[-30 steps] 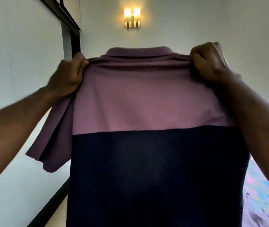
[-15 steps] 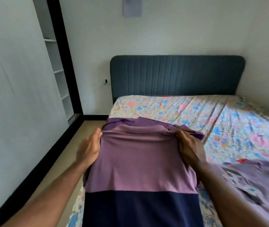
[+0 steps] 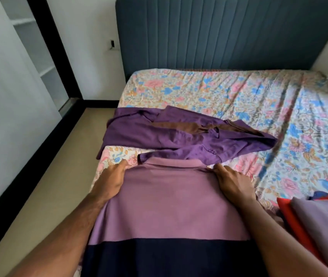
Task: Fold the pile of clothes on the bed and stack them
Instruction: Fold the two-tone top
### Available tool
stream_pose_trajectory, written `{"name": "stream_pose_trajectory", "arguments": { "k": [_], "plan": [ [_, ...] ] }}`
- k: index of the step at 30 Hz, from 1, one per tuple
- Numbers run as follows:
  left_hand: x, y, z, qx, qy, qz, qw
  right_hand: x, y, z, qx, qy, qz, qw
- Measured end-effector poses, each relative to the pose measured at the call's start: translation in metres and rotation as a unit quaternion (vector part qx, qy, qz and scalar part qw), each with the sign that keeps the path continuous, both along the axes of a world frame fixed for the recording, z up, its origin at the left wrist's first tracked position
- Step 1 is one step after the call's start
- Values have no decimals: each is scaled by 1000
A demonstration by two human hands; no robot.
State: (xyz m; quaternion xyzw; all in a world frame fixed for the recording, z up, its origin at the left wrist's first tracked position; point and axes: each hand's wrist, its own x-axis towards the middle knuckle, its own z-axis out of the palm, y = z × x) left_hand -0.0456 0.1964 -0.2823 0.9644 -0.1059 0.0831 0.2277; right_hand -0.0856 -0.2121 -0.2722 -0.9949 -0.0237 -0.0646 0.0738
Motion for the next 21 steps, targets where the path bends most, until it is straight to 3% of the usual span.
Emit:
{"name": "stream_pose_trajectory", "arguments": {
  "k": [5, 11, 14, 16, 18, 21],
  "plan": [
    [6, 3, 1, -26, -14, -6, 1000, 3, -4, 8, 57, -24, -19, 998],
    [-22, 12, 20, -27, 23, 76, 996, 0, -33, 51, 238, 147, -28, 960],
    [-58, 30, 29, -8, 70, 138, 988, -10, -59, 74, 76, 220, -85, 969],
    [-80, 43, 34, -52, 120, 126, 983, -23, -65, 81, -5, 315, -123, 941],
    [-91, 54, 35, -110, 185, 133, 967, -33, -63, 85, 19, 346, -132, 929],
    [-89, 76, 29, -163, 243, 163, 942, -32, -57, 93, 153, 292, -160, 931]
  ]
}}
